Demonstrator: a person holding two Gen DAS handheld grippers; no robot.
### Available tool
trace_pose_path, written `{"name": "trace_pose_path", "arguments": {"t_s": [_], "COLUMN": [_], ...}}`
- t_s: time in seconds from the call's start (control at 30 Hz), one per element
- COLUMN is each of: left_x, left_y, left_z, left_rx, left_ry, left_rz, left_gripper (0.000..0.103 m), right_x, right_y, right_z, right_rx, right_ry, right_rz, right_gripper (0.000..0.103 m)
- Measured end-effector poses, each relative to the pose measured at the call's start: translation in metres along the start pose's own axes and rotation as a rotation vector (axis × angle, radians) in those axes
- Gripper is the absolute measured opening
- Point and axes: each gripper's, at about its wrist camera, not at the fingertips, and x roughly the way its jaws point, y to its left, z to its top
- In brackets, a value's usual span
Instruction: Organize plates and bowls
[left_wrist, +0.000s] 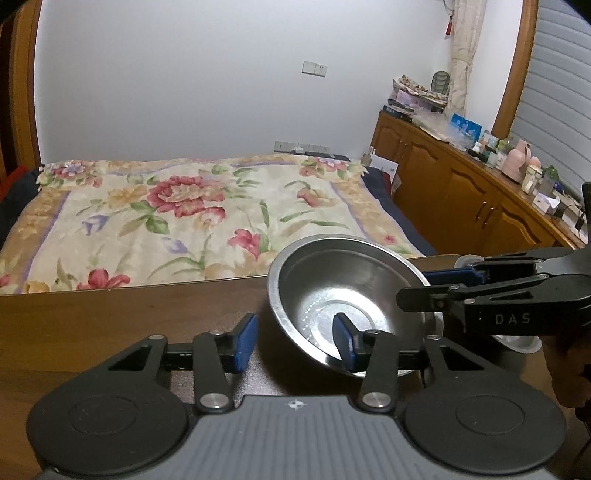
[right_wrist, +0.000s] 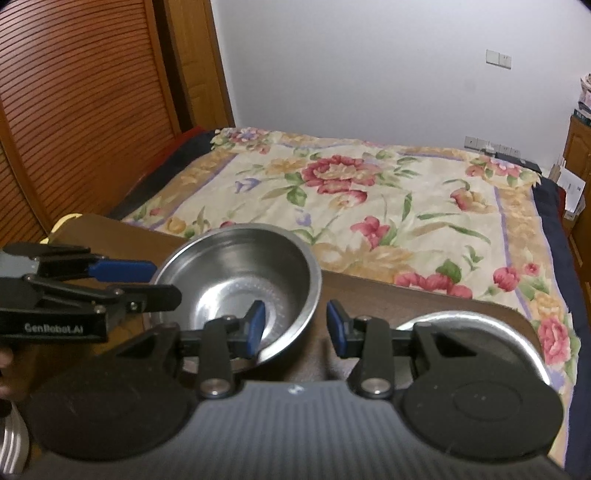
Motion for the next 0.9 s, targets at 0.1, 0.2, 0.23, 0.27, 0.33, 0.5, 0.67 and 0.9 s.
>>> {"name": "trace_pose_path", "arguments": {"t_s": [0.1,0.2,0.23,0.27,0.33,0.5,0.67,0.9], "left_x": [0.002,-0.001,-0.002,-0.004,-0.009,-0.024,-0.037,-0.063], "left_y": [0.002,0.001,0.001,0.000,-0.002,-0.006,-0.014,-0.030], "left_z": [-0.001,0.000,0.000,0.000,0.001,0.000,-0.003,-0.002], "left_rx": [-0.012,-0.015,-0.015,-0.013,-0.009,-0.012,-0.028,-0.002], "left_ry": [0.011,0.011,0.012,0.019,0.021,0.011,0.010,-0.019], "left_rz": [-0.008,0.002,0.006,0.007,0.001,-0.014,-0.022,-0.043], "left_gripper": [0.027,0.024,0.023,0.023,0.023,0.023,0.022,0.022], "right_x": [0.002,0.003,0.003,0.002,-0.001,-0.014,-0.032,-0.060], "right_y": [-0.002,-0.004,-0.005,-0.005,-0.005,-0.004,-0.001,0.001], "right_z": [-0.001,0.000,0.000,0.000,-0.001,-0.002,-0.004,-0.008], "right_rx": [0.018,0.045,0.051,0.052,0.067,0.092,0.105,0.132], "right_ry": [0.016,0.028,0.035,0.039,0.036,0.023,0.013,-0.003], "right_rz": [0.014,0.035,0.041,0.046,0.051,0.056,0.043,0.029], "right_gripper": [0.029,0.024,0.022,0.022,0.020,0.018,0.016,0.015]}}
